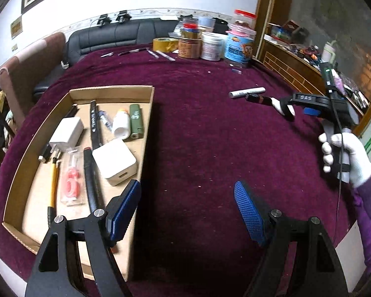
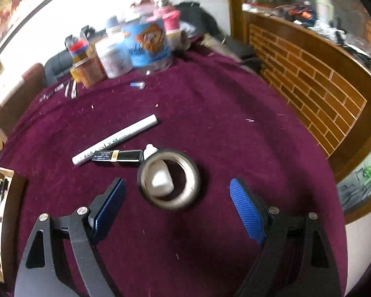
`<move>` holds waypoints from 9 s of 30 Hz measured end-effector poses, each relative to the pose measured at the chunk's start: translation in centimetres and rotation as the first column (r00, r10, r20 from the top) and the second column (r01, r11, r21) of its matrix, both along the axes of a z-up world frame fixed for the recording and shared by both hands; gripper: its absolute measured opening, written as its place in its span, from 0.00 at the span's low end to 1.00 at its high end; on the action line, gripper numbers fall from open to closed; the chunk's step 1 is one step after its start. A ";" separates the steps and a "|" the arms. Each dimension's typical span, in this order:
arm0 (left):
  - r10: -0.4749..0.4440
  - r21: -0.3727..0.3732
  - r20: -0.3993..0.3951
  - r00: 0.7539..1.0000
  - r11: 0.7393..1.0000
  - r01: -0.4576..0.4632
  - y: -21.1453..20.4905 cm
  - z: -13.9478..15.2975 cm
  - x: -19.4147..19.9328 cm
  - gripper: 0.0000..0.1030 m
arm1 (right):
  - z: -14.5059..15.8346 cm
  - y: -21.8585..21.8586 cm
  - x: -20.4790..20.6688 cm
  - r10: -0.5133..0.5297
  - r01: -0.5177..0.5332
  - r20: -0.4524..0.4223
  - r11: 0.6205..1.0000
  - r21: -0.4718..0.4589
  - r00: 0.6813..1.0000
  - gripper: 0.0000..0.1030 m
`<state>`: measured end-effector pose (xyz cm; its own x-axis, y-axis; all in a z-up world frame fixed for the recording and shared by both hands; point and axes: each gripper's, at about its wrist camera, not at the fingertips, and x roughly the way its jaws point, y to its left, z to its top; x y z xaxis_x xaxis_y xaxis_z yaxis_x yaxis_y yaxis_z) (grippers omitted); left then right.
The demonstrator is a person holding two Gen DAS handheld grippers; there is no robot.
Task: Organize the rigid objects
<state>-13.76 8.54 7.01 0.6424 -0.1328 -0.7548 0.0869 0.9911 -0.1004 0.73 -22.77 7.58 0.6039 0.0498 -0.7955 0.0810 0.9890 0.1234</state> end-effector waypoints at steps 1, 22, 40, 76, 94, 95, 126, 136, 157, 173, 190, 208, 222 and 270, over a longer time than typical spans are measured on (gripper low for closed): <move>0.007 -0.010 0.000 1.000 1.000 -0.007 0.4 0.0 0.1 0.71 | -0.4 0.2 0.6 0.000 0.000 -0.011 1.000 0.004 1.000 0.83; -0.206 -0.095 -0.060 0.977 0.975 0.199 -6.0 -0.4 7.9 0.71 | 0.4 -0.6 -7.7 0.211 -0.227 0.095 0.950 0.215 0.973 0.72; -0.678 -0.136 -0.148 0.720 0.735 0.664 -20.7 -3.6 18.6 0.32 | -2.7 -9.6 -6.5 -0.103 0.061 0.056 0.863 0.501 0.993 0.72; -0.310 -0.228 0.113 0.944 0.917 0.329 -0.7 3.9 5.3 0.21 | -1.4 -1.4 -8.2 0.139 -0.138 0.005 0.979 0.150 0.990 0.46; 0.020 -0.347 0.083 0.996 0.938 0.010 16.8 2.1 -3.4 0.21 | 4.9 10.2 -11.9 0.383 -0.401 0.126 0.900 0.173 0.915 0.09; 0.020 -0.360 0.068 0.998 0.933 0.006 17.1 1.3 -3.4 0.21 | 5.2 11.5 -12.2 0.413 -0.431 0.129 0.884 0.178 0.901 0.09; 0.202 -0.249 -0.068 0.977 0.945 -0.213 24.0 -3.7 1.1 0.53 | -2.2 38.7 -16.9 0.772 -0.787 -0.172 0.615 -0.042 0.612 0.10; 0.308 -0.068 0.089 0.947 0.951 -0.303 20.6 -0.7 -0.4 0.70 | 1.8 35.0 -16.0 0.721 -0.721 0.007 0.692 0.024 0.693 0.18; 0.355 0.122 0.170 0.919 0.918 -0.377 13.9 1.3 -0.2 0.75 | 2.6 26.4 -15.4 0.543 -0.555 0.131 0.827 0.088 0.830 0.56; 0.338 0.203 0.180 0.924 0.906 -0.371 10.3 1.7 0.3 0.76 | 1.7 22.7 -15.4 0.491 -0.506 0.126 0.851 0.143 0.862 0.57; 0.372 0.185 0.278 0.886 0.884 -0.429 10.2 3.1 -1.5 0.78 | 2.5 22.3 -17.1 0.485 -0.505 0.178 0.857 0.097 0.856 0.72; 0.491 0.003 0.487 0.723 0.826 -0.563 12.9 7.3 -6.5 0.99 | 7.2 22.2 -20.9 0.392 -0.376 0.450 0.917 -0.130 0.802 0.87; 0.573 -0.069 0.279 0.771 0.812 -0.579 16.5 3.4 -4.6 0.99 | 4.7 27.3 -21.2 0.526 -0.441 0.340 0.846 -0.300 0.780 1.00; 0.581 0.005 0.114 0.806 0.811 -0.586 17.5 0.4 -2.6 0.99 | 2.6 31.3 -20.4 0.553 -0.400 0.174 0.754 -0.521 0.815 1.00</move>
<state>-16.33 26.00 7.45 0.6628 0.3189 -0.6775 -0.5015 0.8610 -0.0853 -19.72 8.58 10.22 0.8056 0.0893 -0.5856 -0.3818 0.8341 -0.3980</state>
